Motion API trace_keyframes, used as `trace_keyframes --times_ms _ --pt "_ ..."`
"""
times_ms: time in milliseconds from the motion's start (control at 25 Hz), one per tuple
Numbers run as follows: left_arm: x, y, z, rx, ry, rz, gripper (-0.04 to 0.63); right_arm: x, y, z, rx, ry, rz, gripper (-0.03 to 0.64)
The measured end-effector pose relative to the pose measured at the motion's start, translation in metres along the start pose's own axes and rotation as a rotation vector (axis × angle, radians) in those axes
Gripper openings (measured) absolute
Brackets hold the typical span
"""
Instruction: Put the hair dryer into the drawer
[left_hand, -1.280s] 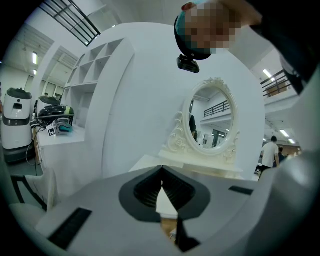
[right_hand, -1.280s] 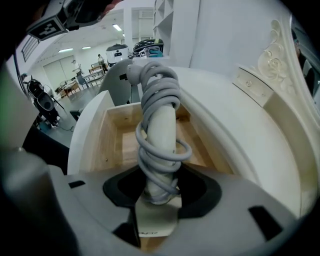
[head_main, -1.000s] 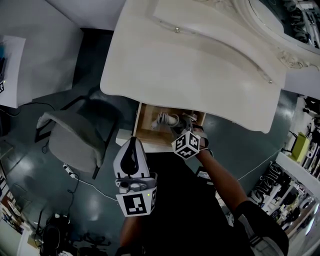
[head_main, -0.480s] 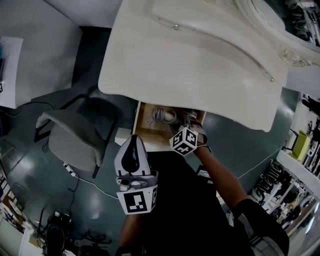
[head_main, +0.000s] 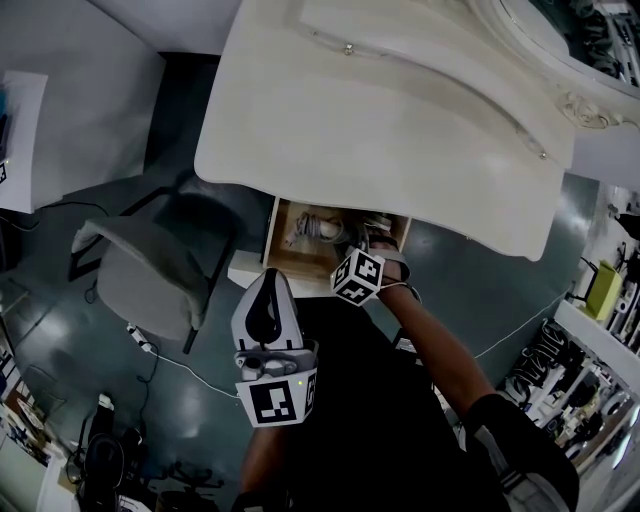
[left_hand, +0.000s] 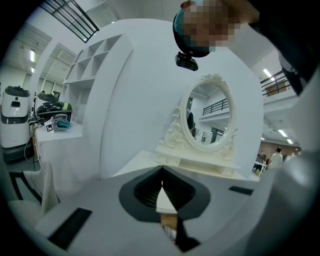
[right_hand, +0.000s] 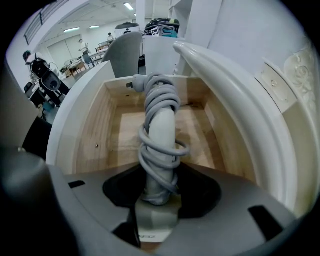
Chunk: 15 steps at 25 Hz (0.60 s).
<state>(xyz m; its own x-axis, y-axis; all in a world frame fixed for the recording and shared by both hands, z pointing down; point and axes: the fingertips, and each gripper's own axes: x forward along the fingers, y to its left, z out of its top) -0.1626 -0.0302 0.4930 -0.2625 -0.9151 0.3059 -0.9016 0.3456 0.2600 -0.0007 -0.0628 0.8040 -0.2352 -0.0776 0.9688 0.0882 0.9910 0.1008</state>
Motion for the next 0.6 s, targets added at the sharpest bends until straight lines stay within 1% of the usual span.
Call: trace_keyframes --times_ms 360,480,600 --pt "-0.010 0.004 -0.003 0.014 -0.001 0.020 0.023 0.008 0.001 0.001 -0.052 0.044 -0.012 0.198" --pt "-0.014 0.004 -0.002 0.012 -0.010 0.028 0.024 0.012 0.001 0.002 -0.097 0.065 -0.026 0.199" --pt "-0.018 0.007 -0.003 0.004 -0.014 0.036 0.023 0.016 0.007 0.001 -0.132 0.089 -0.020 0.200"
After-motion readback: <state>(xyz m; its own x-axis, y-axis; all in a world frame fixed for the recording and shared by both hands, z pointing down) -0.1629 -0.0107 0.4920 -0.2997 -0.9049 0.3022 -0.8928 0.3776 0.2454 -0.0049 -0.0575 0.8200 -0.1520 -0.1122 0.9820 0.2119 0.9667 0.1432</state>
